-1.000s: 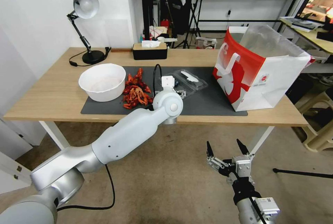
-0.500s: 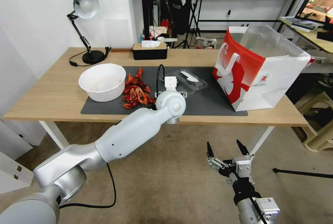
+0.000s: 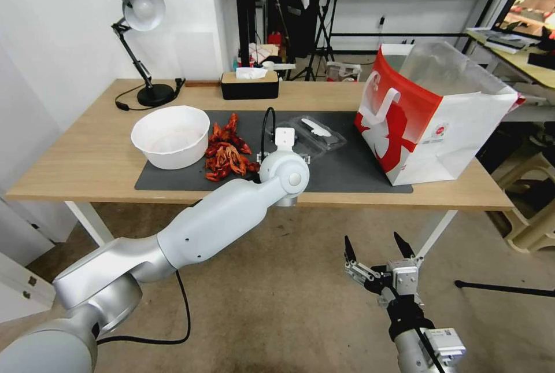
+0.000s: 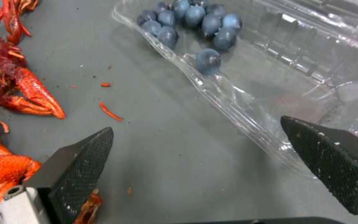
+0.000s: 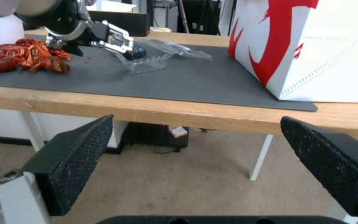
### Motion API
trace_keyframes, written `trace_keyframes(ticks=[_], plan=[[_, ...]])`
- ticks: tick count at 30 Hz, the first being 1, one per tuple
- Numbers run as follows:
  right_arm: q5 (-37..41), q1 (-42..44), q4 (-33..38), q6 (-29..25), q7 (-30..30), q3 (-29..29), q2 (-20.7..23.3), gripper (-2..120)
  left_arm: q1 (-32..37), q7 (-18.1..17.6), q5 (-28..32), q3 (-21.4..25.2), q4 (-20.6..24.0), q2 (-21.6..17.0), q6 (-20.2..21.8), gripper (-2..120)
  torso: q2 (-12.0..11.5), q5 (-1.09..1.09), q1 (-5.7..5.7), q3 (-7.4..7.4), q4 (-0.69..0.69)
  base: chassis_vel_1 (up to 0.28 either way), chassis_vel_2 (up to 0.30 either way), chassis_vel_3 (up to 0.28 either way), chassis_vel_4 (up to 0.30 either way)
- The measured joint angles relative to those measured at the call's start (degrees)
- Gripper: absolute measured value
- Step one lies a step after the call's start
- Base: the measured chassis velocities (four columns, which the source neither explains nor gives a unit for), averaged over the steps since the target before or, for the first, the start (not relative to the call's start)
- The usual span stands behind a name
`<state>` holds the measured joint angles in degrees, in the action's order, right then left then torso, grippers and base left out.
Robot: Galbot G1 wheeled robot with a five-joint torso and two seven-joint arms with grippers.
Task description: Close the takeout container lid, then place the container into the takeout bag.
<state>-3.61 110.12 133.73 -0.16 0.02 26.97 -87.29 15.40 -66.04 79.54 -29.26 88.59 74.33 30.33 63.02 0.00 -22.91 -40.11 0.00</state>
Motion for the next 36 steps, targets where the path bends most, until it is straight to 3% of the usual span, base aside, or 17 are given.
trace_keyframes(ticks=[36], plan=[[-0.5, -0.8, -0.5, 0.5, 0.0, -0.1, -0.4, 100, 0.4, 0.2, 0.6, 0.1, 2.6, -6.0, 0.6, 100, 0.0, 0.0, -0.01, 0.0, 0.0, 0.0, 0.0, 0.0, 0.0]])
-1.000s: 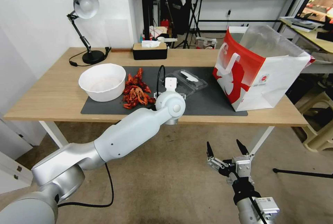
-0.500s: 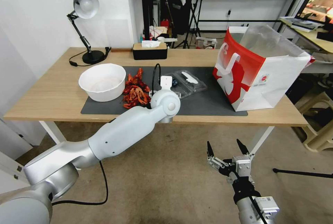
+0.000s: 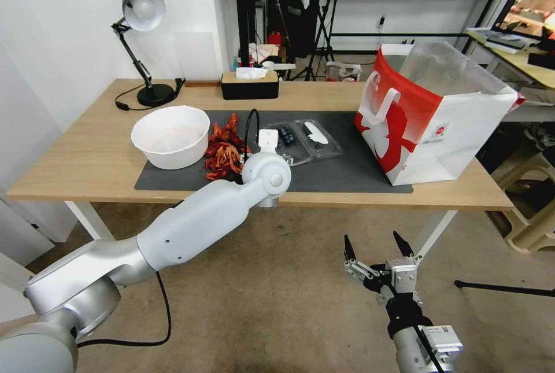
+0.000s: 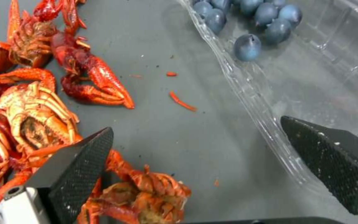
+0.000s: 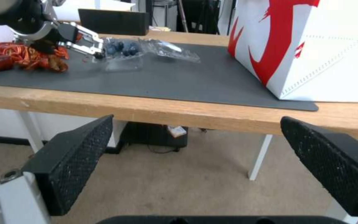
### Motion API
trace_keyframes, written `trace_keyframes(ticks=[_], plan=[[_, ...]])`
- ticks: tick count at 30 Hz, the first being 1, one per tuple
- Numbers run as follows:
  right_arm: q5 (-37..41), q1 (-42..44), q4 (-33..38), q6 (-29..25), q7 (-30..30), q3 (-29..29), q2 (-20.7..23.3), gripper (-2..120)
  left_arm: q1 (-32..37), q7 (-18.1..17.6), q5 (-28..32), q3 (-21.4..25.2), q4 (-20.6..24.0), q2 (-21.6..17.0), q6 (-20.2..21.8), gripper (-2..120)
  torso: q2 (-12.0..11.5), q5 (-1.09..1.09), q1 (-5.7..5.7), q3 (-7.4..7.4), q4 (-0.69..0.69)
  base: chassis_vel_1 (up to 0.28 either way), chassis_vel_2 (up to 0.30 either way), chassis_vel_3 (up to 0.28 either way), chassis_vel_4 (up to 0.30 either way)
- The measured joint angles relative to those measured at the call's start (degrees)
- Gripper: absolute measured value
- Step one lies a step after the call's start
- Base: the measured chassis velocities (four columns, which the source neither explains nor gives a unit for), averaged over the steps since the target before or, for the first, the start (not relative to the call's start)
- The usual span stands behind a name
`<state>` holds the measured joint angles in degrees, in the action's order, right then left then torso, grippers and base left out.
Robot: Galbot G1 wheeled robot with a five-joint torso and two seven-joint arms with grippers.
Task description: Close the takeout container lid, then place the container into the takeout bag.
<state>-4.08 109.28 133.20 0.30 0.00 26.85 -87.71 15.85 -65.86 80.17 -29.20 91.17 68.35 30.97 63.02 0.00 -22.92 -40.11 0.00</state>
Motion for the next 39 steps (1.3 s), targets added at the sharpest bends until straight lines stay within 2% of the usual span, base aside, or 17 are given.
trace_keyframes(ticks=[39], plan=[[-0.6, 0.1, 0.0, -0.1, -0.1, -0.7, -0.3, 100, 0.1, 0.4, -0.9, 0.5, 0.5, -2.1, 0.1, 100, 0.0, 0.0, 0.0, 0.0, 0.0, 0.0, 0.0, 0.0, 0.0]])
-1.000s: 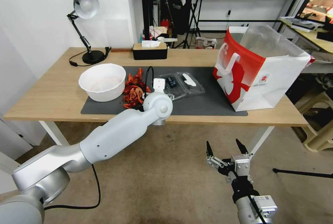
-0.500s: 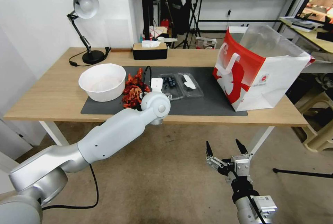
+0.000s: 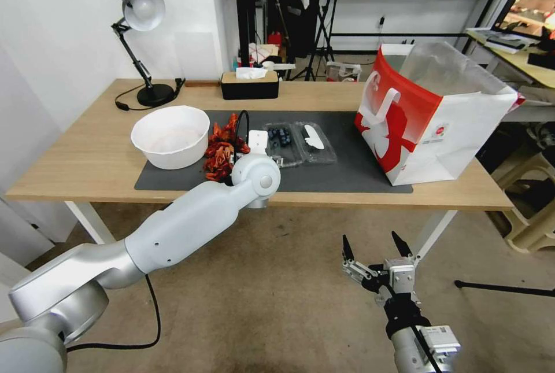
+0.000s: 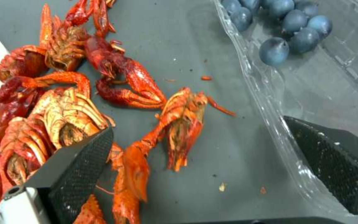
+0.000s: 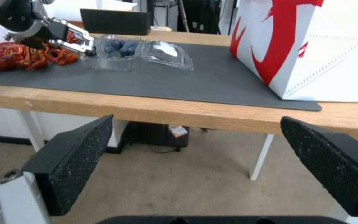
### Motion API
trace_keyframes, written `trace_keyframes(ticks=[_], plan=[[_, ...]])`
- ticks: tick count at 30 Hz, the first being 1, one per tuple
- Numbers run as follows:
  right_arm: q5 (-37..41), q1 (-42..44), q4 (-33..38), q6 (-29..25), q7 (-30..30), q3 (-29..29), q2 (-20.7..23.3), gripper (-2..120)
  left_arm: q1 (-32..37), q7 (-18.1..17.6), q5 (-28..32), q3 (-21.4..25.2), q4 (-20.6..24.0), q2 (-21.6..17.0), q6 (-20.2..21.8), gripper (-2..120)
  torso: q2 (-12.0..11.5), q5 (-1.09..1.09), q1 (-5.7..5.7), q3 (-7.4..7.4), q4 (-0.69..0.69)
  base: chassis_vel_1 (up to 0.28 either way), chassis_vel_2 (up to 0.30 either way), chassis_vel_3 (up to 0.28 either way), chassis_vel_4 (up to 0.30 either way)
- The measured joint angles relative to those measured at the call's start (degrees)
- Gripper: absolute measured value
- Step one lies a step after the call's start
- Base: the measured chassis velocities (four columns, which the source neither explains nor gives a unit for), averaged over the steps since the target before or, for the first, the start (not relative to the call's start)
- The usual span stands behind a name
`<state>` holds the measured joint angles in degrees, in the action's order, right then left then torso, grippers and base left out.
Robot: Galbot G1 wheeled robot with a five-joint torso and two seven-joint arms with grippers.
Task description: Close the takeout container lid, then place the container into the takeout bag.
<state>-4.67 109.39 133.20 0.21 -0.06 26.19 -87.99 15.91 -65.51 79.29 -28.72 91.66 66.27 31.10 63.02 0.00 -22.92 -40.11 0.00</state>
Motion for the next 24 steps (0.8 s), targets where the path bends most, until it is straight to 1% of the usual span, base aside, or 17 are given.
trace_keyframes(ticks=[7, 10, 11, 15, 16, 18, 19, 20, 21, 22, 24], plan=[[0.0, -0.1, -0.3, -0.1, 0.0, -0.1, 0.0, 100, -0.1, 0.4, -0.7, 0.0, 0.0, -0.6, 0.0, 100, 0.0, 0.0, 0.0, 0.0, 0.0, 0.0, 0.0, 0.0, 0.0], [0.0, -0.2, -0.5, -0.2, 0.0, -0.3, -0.1, 100, -0.1, 2.2, -2.2, 0.3, 1.1, -1.2, -1.0, 100, 0.0, -0.01, -0.01, 0.0, 0.0, 0.0, 0.0, 0.0, 0.0], [0.0, -0.2, -0.5, -0.2, 0.0, -0.3, -0.1, 100, -0.1, 2.2, -2.2, 0.3, 1.1, -1.2, -1.0, 100, 0.0, -0.01, -0.01, 0.0, 0.0, 0.0, 0.0, 0.0, 0.0], [-0.2, -0.3, -0.6, -0.2, 0.0, -0.5, -0.3, 100, 0.3, 4.0, -2.3, 0.9, 4.0, -1.9, -2.8, 100, 0.0, 0.0, -0.01, 0.0, 0.0, 0.0, 0.0, 0.0, 0.0], [-0.2, -0.3, -0.6, -0.2, 0.0, -0.5, -0.3, 100, 0.3, 4.0, -2.3, 0.9, 4.0, -1.9, -2.8, 100, 0.0, 0.0, -0.01, 0.0, 0.0, 0.0, 0.0, 0.0, 0.0], [-0.2, -0.3, -0.5, -0.4, -0.1, -0.6, -0.3, 100, 1.3, 6.0, -2.3, 2.1, 7.2, -3.3, -4.3, 100, 0.0, 0.0, -0.01, 0.0, -0.02, 0.0, 0.0, 0.0, 0.0], [-0.2, -0.3, -0.5, -0.4, -0.1, -0.6, -0.3, 100, 1.3, 6.0, -2.3, 2.1, 7.2, -3.3, -4.3, 100, 0.0, 0.0, -0.01, 0.0, -0.02, 0.0, 0.0, 0.0, 0.0], [0.0, -0.3, -0.2, -0.7, -0.1, -0.6, -0.3, 100, 2.7, 7.5, -2.3, 3.4, 9.8, -4.8, -5.1, 100, 0.0, -0.01, -0.01, 0.0, -0.02, 0.0, 0.0, 0.0, 0.0], [0.2, -0.3, -0.1, -1.0, -0.1, -0.6, -0.3, 100, 3.8, 8.6, -2.6, 4.3, 11.5, -5.9, -5.5, 100, 0.0, -0.01, -0.01, 0.0, -0.01, 0.0, 0.0, 0.0, 0.0], [0.2, -0.3, -0.1, -1.0, -0.1, -0.6, -0.3, 100, 3.8, 8.6, -2.6, 4.3, 11.5, -5.9, -5.5, 100, 0.0, -0.01, -0.01, 0.0, -0.01, 0.0, 0.0, 0.0, 0.0], [0.7, -0.3, 0.1, -1.9, 0.0, -0.5, -0.3, 100, 8.3, 12.5, -5.2, 7.6, 16.2, -9.6, -7.0, 100, 0.0, -0.02, -0.01, 0.0, -0.01, 0.0, 0.0, 0.0, 0.0]])
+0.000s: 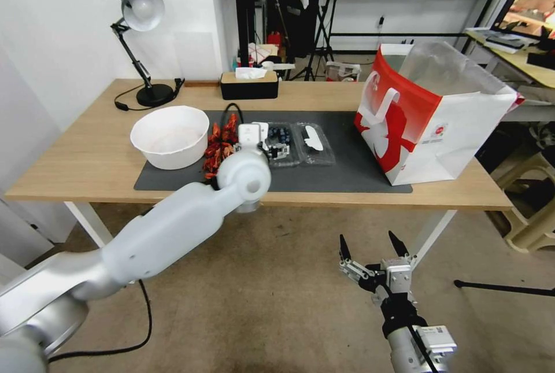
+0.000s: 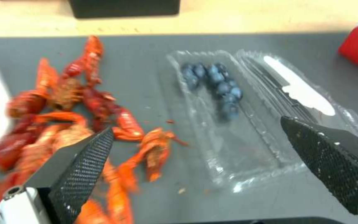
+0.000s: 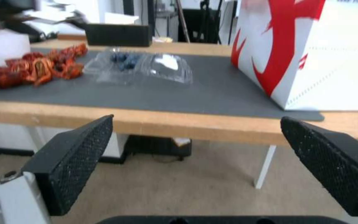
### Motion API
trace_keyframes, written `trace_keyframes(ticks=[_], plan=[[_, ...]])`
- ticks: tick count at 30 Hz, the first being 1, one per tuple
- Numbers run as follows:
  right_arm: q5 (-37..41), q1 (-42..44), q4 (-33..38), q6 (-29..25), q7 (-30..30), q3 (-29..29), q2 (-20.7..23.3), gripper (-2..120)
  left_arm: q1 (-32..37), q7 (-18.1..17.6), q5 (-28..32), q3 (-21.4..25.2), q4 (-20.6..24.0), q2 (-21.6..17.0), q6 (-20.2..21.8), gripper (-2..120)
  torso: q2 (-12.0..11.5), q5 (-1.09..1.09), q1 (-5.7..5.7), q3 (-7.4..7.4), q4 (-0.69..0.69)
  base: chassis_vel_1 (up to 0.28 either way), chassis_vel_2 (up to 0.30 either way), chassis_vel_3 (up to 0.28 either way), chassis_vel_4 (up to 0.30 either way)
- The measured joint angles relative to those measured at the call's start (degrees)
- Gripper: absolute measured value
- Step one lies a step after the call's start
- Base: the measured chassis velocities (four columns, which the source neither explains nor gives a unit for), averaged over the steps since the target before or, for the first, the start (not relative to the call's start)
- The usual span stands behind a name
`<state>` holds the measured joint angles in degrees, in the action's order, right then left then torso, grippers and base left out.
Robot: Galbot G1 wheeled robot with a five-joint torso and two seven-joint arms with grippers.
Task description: Close the takeout container lid, then place the container into the takeout bag.
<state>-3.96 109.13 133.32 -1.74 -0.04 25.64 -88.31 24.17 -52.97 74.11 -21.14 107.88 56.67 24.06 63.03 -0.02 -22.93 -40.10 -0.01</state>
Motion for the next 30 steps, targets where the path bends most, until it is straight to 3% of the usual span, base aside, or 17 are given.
trace_keyframes(ticks=[2, 5, 7, 10, 14, 18, 19, 22, 30], plan=[[0.2, 0.0, 0.0, -0.3, 0.1, 0.0, 0.0, 100, 1.6, 1.3, -1.5, 1.1, 1.2, -1.1, -0.5, 100, 0.0, 0.0, 0.0, 0.0, 0.0, 0.0, 0.0, 0.0, 0.0], [0.7, -0.1, 0.1, -1.5, 0.2, 0.0, -0.1, 100, 9.3, 6.9, -9.3, 6.5, 5.4, -4.9, -3.0, 100, 0.0, 0.0, 0.01, 0.0, 0.01, 0.0, 0.0, 0.0, 0.0], [0.8, -0.1, 0.0, -1.9, 0.3, 0.0, -0.1, 100, 10.4, 7.6, -10.4, 7.3, 5.9, -5.4, -3.4, 100, 0.0, 0.0, 0.01, 0.0, 0.02, 0.0, 0.0, 0.0, 0.0], [1.1, -0.7, -0.8, -4.9, 0.7, 0.3, -0.3, 100, 20.7, 13.7, -17.3, 13.3, 9.8, -8.3, -6.0, 100, 0.0, 0.0, 0.01, 0.0, 0.05, 0.0, 0.0, 0.0, 0.0], [1.3, -1.1, -1.4, -6.8, 0.8, 0.4, -0.5, 100, 25.7, 16.6, -20.9, 16.3, 11.5, -8.8, -8.0, 100, 0.0, 0.01, 0.02, 0.01, 0.01, 0.0, 0.0, 0.0, 0.0], [2.6, -2.3, -2.6, -10.3, 1.0, 0.5, -1.4, 100, 35.1, 22.5, -27.7, 21.8, 14.2, -8.7, -14.1, 100, 0.0, 0.01, 0.02, 0.0, -0.01, 0.0, 0.0, 0.0, 0.0], [2.6, -2.3, -2.6, -10.3, 1.0, 0.5, -1.4, 100, 35.1, 22.5, -27.7, 21.8, 14.2, -8.7, -14.1, 100, 0.0, 0.01, 0.02, 0.0, -0.01, 0.0, 0.0, 0.0, 0.0], [3.7, -3.4, -3.4, -12.8, 1.8, 0.6, -2.2, 100, 45.8, 28.2, -34.1, 27.4, 15.2, -8.8, -21.8, 100, 0.0, 0.01, 0.02, 0.0, 0.04, 0.0, 0.0, 0.0, 0.0], [4.4, -3.2, -3.8, -15.6, 2.7, 1.7, -3.4, 100, 53.3, 31.3, -42.0, 28.8, 13.9, -7.4, -28.7, 100, 0.0, 0.01, 0.02, 0.0, 0.0, 0.0, 0.0, 0.0, 0.0]])
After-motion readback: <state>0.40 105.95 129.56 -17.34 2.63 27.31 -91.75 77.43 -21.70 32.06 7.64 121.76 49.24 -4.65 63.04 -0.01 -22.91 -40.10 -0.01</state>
